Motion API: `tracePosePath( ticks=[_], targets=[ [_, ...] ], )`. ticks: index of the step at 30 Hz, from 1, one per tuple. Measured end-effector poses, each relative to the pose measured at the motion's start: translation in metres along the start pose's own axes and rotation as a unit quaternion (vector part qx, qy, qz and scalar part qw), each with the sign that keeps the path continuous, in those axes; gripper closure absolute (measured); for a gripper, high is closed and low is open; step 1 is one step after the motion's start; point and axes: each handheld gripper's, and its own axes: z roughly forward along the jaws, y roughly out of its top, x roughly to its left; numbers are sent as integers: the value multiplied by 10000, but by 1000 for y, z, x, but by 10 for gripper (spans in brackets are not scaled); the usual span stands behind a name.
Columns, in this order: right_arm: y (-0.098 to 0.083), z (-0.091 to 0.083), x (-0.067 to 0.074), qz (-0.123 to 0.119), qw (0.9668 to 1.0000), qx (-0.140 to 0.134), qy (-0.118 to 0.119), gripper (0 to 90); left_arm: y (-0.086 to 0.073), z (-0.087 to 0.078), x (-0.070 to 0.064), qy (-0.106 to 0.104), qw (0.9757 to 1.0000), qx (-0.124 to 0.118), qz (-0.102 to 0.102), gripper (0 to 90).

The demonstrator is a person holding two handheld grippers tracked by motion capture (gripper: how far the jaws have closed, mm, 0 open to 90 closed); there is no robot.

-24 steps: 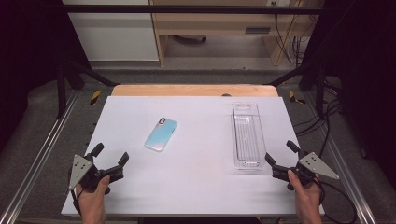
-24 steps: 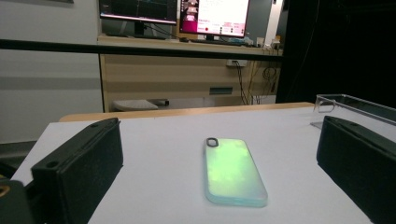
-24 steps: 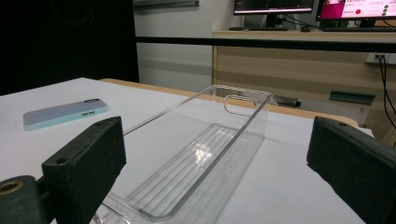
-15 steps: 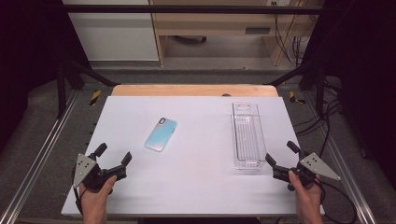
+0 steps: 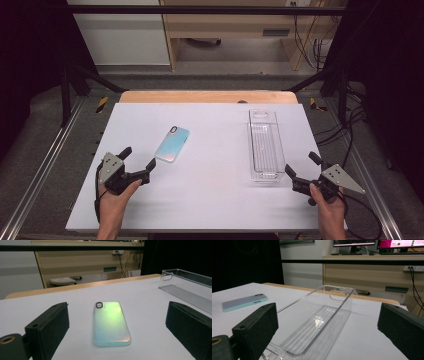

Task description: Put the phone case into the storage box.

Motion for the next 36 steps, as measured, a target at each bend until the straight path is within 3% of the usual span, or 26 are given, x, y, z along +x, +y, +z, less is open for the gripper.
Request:
tracePosePath(
  ticks=[4,16,20,25,32,36],
  targets=[
    [0,0,0,26,10000,45,-33,31,4,16,0,-76,9998,194,-2,30],
    [-1,2,2,-33,9999,114,-50,27,22,53,8,42,9986,516,146,24],
    [0,2,3,-36,9999,135,-54,27,28,68,9,69,9973,670,306,29],
    [-1,2,3,-41,9999,147,-65,27,30,88,14,112,9955,876,343,50],
    [-1,3,3,-74,9998,172,-75,28,26,109,23,270,9939,1035,285,119],
    [-1,3,3,-76,9998,189,-82,29,25,115,29,391,9926,1100,327,258]
  ],
)
